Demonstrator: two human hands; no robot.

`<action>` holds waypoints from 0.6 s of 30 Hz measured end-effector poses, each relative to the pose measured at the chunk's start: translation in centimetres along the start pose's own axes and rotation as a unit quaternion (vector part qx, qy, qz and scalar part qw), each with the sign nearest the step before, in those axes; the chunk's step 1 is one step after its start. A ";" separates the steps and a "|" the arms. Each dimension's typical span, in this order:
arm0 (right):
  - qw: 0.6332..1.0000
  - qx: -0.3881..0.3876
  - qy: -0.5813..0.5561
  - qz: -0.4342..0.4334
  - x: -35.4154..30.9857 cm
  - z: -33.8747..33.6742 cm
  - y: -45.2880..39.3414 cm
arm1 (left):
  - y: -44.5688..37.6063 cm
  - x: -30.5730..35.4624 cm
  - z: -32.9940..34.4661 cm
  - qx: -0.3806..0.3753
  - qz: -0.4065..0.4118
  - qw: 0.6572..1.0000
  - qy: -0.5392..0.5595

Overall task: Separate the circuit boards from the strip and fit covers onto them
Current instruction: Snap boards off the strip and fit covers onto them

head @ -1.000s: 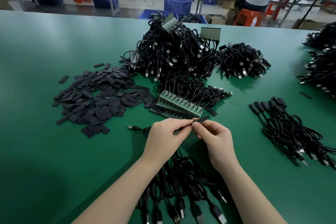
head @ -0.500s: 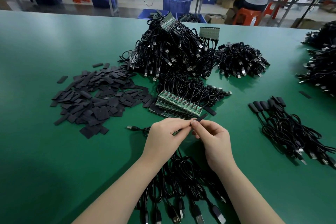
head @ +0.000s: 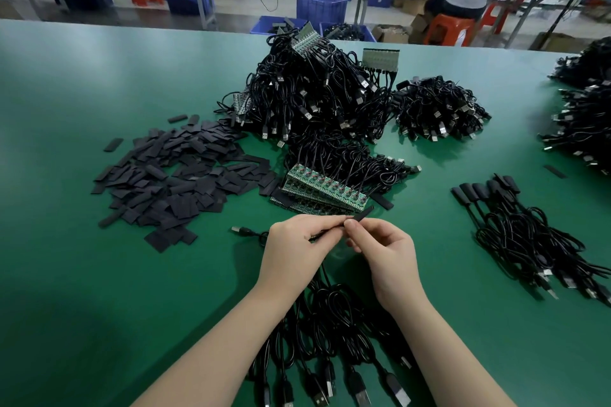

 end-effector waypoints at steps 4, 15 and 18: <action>0.999 0.026 0.038 -0.026 -0.2 -0.1 0.2 | -0.1 0.1 0.1 0.000 0.004 1.000 -0.022; 0.984 0.016 0.147 -0.097 -0.4 -0.8 0.3 | -0.3 0.0 0.1 -0.017 -0.005 1.000 -0.008; 0.977 -0.022 0.207 -0.050 0.4 -0.8 0.4 | -0.3 -0.3 0.1 0.004 -0.036 0.999 0.005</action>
Point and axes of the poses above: each hand's wrist, its own y-axis away from the middle knuckle, its own z-axis out of the palm, x = y × z, the point moved 2 cm from there along -y, towards the middle knuckle, and after that the axes turned 4 degrees about x, right-handed, at the moved point
